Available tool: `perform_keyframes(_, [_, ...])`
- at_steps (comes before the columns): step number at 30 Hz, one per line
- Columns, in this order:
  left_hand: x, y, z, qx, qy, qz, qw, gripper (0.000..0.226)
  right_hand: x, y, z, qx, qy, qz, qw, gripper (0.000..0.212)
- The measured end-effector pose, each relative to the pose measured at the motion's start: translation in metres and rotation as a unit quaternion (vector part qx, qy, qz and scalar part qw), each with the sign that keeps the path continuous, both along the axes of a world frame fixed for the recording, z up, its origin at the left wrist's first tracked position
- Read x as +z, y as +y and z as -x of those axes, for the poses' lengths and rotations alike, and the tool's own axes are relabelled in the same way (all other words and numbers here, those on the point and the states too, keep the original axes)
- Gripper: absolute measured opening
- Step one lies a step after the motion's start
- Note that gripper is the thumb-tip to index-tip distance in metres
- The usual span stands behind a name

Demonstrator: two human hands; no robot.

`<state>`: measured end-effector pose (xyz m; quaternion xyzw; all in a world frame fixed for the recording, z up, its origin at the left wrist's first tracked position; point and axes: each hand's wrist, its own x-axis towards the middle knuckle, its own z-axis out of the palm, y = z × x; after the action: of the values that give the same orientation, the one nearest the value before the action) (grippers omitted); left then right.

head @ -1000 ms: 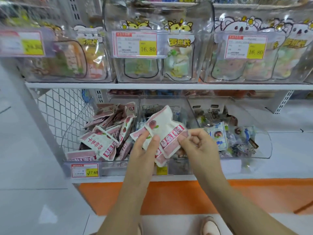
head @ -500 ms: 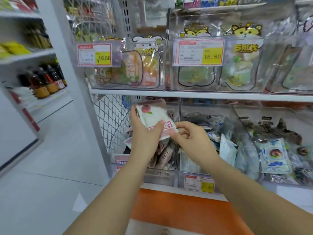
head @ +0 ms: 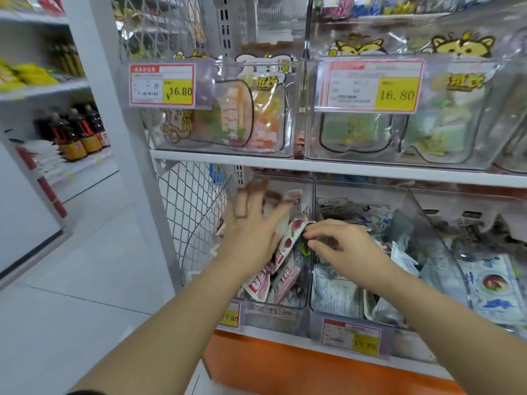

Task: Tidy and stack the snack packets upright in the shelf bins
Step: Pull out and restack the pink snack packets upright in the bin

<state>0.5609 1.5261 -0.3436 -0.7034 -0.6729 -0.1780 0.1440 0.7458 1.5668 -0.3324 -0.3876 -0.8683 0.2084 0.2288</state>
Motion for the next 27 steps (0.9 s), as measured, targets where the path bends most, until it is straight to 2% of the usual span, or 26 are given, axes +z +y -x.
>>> perform_keyframes(2, [-0.004,-0.001,0.0,-0.109,0.062,-0.037,0.991,0.058,-0.002,0.003,-0.001,0.017,-0.002,-0.001,1.0,0.025])
perform_keyframes(4, [-0.005,-0.001,0.0,-0.169,0.08,-0.035,0.982,0.052,-0.003,0.005,-0.002,0.032,0.003,-0.003,0.999,0.024])
perform_keyframes(7, [-0.003,-0.002,0.003,-0.187,0.046,-0.004,0.981,0.044,-0.006,0.006,-0.003,0.033,0.021,0.001,0.999,0.026])
perform_keyframes(12, [-0.004,-0.002,0.004,-0.198,0.019,-0.012,0.98,0.025,-0.013,0.005,-0.007,0.023,0.038,0.017,0.999,0.03])
perform_keyframes(17, [-0.012,-0.002,0.008,-0.171,0.046,0.016,0.984,0.037,-0.017,0.002,-0.008,0.025,0.038,0.018,0.999,0.034])
perform_keyframes(21, [-0.006,-0.002,0.014,-0.104,0.113,0.034,0.988,0.026,-0.016,0.0,-0.008,0.028,0.049,0.034,0.998,0.033])
perform_keyframes(24, [0.001,-0.002,0.021,-0.019,0.089,0.036,0.995,0.031,-0.017,0.001,-0.008,0.028,0.055,0.034,0.998,0.032])
perform_keyframes(27, [0.001,-0.003,0.007,-0.045,0.068,0.076,0.994,0.032,-0.018,0.001,-0.007,0.027,0.054,0.034,0.998,0.032])
